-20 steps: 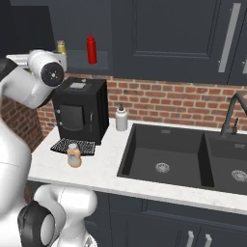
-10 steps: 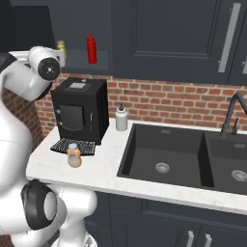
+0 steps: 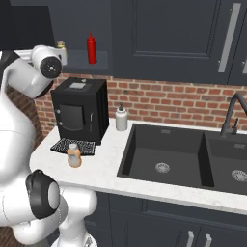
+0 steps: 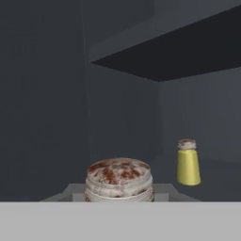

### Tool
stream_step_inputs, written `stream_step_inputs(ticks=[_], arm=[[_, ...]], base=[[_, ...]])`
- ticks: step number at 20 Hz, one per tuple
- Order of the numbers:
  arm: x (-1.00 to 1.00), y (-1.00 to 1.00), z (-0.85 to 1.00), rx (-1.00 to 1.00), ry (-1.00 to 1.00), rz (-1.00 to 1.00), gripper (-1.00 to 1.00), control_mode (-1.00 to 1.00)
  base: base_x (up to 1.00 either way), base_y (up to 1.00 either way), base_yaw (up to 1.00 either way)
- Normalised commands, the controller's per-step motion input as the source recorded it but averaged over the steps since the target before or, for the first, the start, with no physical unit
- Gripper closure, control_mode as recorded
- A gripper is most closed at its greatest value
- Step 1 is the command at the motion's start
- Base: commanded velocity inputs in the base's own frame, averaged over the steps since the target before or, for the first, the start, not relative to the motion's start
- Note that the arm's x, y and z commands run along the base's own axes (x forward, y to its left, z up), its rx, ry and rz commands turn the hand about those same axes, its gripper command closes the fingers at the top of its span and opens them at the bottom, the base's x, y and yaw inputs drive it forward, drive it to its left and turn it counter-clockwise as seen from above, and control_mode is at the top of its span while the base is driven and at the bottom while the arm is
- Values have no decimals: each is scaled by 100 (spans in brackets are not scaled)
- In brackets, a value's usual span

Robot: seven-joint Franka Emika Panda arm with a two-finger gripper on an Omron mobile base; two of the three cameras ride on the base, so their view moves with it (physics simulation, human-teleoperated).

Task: Put the shaker and condiment bottle from the counter next to their counterparts in the cabinet.

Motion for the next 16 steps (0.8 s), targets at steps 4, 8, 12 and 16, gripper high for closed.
stream_step_inputs(ticks=[4, 8, 12, 16], arm=[[34, 8, 0, 0, 0, 0, 100, -100], [38, 19, 0, -3, 0, -2, 100, -100], [26, 19, 0, -5, -1, -3, 100, -100], [15, 11, 0, -4, -3, -2, 100, -100]], base=[[0, 0, 0], [0, 0, 0], [0, 0, 0], [0, 0, 0]])
